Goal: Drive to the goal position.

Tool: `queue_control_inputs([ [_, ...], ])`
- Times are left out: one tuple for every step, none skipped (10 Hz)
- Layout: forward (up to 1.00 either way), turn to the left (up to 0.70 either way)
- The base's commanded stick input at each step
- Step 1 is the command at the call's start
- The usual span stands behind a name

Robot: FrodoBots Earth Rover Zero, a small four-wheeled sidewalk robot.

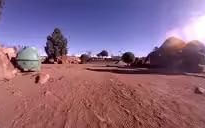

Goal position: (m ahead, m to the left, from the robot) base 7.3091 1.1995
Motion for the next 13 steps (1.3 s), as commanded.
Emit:
queue_control_inputs([
  [0.5, 0.0],
  [0.5, 0.0],
  [0.5, 0.0],
  [0.5, 0.0],
  [0.5, 0.0],
  [0.5, 0.0],
  [0.5, 0.0],
  [0.5, 0.0],
  [0.5, 0.0],
  [0.5, 0.0],
  [0.5, 0.0],
  [0.5, 0.0],
  [0.5, 0.0],
])
